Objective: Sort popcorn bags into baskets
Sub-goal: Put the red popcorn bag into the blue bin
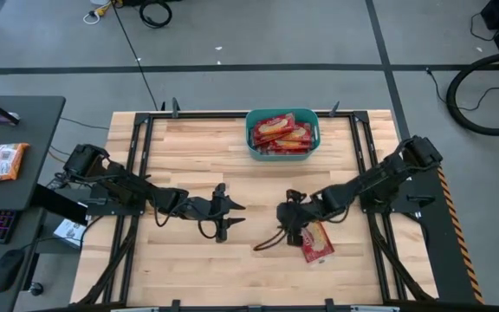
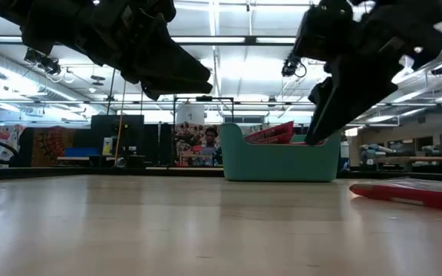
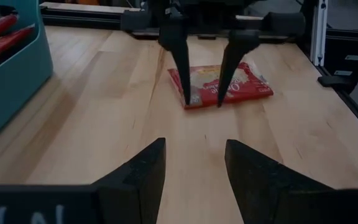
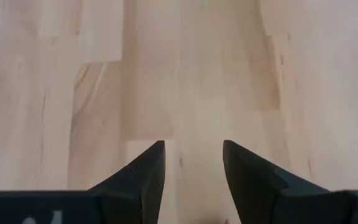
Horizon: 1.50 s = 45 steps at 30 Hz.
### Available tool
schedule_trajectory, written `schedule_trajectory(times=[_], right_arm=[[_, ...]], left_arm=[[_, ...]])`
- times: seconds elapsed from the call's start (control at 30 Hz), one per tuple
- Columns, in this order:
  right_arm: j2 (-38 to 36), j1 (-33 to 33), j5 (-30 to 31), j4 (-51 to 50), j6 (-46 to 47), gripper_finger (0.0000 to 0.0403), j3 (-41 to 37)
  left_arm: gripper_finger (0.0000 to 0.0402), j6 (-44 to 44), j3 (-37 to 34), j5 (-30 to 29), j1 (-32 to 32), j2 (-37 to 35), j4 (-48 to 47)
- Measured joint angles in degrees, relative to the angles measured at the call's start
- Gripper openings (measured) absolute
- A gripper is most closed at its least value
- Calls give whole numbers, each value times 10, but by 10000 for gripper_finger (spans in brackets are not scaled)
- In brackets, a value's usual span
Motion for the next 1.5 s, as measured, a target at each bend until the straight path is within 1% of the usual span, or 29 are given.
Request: schedule_trajectory(times=[0.07,0.17,0.27,0.37,0.5,0.63,0.83,0.97,1.07,1.13,1.27,1.37,1.5], right_arm=[[0,-3,-15,-55,-5,166,23],[0,13,-17,-181,9,166,59],[0,44,-9,-290,32,166,84],[0,84,-9,-374,56,166,84],[0,140,-23,-415,101,166,63],[0,190,-16,-437,150,161,64],[0,247,-17,-432,154,147,44],[0,262,-11,-399,165,142,19],[0,263,-3,-357,164,139,1],[0,263,13,-314,147,138,-9],[0,245,46,-215,79,138,-27],[0,216,65,-164,38,138,-32],[0,176,68,-94,-4,138,-31]], left_arm=[[172,0,0,0,0,0,0],[172,0,0,0,0,0,0],[172,0,0,-1,0,0,0],[172,0,0,-2,0,0,4],[172,0,0,-2,0,0,6],[172,0,0,-2,0,0,6],[172,0,0,-2,0,0,6],[172,-10,0,-2,0,0,7],[172,-11,1,-2,0,11,23],[172,-7,1,-2,0,28,58],[172,20,8,-2,7,63,108],[172,22,22,-2,15,77,113],[172,20,33,-2,20,92,113]])
